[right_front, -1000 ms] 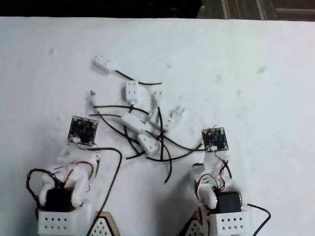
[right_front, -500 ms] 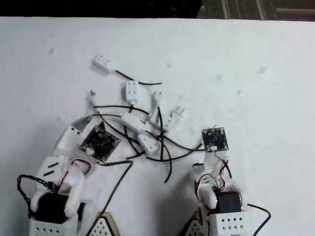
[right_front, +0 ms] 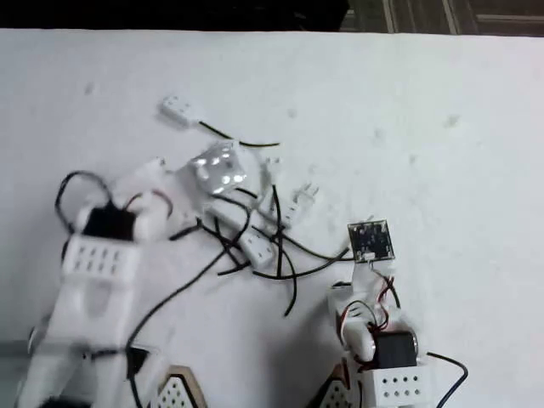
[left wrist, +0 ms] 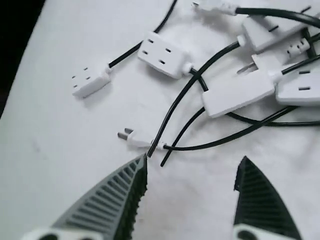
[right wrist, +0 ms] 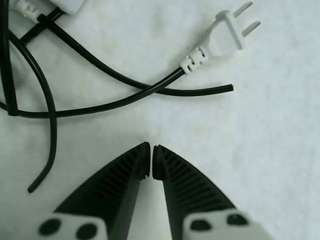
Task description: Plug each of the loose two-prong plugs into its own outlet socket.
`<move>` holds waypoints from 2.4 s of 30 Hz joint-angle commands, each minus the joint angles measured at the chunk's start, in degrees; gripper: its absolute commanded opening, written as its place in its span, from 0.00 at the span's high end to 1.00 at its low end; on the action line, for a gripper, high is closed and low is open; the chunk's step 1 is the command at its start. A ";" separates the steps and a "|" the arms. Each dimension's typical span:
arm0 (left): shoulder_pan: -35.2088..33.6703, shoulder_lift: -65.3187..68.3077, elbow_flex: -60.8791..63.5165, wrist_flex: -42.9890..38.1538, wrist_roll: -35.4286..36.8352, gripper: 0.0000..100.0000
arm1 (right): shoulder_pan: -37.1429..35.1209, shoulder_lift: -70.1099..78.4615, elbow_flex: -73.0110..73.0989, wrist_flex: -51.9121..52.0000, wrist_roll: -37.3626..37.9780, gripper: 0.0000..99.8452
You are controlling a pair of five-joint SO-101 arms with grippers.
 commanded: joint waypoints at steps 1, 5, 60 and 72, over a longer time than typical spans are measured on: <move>4.18 12.44 -9.05 -1.32 -5.45 0.71 | 0.22 -0.57 0.62 -0.57 -0.70 0.98; 8.84 21.41 -13.63 -1.41 -6.24 0.70 | 0.22 -0.57 0.62 -0.57 -0.70 0.98; 9.19 8.13 6.95 15.74 13.80 0.97 | 0.66 -0.57 0.62 -0.57 -0.35 0.98; -1.71 7.78 9.32 7.47 21.80 0.71 | 0.66 -0.57 0.62 -0.57 -0.26 0.98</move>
